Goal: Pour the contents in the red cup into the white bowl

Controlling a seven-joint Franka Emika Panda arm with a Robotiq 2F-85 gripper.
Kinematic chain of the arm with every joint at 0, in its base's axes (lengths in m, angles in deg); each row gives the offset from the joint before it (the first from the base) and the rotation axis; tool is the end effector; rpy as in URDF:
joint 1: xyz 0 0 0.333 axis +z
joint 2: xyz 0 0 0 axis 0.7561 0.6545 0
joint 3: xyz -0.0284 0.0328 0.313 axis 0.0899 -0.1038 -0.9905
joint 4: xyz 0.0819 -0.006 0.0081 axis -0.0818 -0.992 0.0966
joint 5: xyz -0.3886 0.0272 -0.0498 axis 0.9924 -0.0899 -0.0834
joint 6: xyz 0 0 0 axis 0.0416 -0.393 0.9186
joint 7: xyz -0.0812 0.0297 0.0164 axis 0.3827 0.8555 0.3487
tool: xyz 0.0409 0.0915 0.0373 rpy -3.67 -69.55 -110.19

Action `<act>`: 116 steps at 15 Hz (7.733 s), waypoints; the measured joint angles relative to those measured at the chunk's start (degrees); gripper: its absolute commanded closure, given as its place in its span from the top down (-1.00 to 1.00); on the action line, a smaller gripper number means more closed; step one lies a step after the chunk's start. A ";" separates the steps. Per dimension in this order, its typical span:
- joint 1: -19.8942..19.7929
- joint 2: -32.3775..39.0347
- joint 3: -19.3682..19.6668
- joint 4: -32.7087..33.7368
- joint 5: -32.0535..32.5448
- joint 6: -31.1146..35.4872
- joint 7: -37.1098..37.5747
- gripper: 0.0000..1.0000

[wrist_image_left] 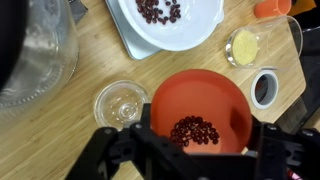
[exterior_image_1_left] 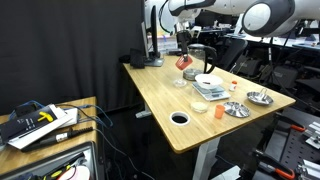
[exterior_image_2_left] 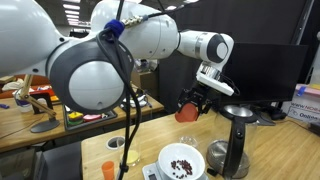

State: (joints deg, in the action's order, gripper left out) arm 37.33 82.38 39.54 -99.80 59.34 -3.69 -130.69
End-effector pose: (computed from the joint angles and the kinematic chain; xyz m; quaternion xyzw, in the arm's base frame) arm 0.7420 -0.1243 0.2565 -0.9118 -0.3475 0.1489 0.1600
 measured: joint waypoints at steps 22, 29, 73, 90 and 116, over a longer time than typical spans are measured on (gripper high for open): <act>2.27 -0.98 0.21 -0.31 1.42 -5.30 -13.78 0.09; 0.35 -3.43 0.29 -0.29 1.02 -10.34 -18.82 0.09; -1.09 -4.07 2.82 -0.70 5.20 -14.21 -41.86 0.09; -8.74 -1.45 -3.67 -0.89 -13.96 -22.24 -27.88 0.09; -14.88 -1.25 -5.62 -0.65 -14.62 -17.14 -28.29 0.09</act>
State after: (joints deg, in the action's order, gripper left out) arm 22.45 81.13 33.92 -100.46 44.72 -20.83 -158.98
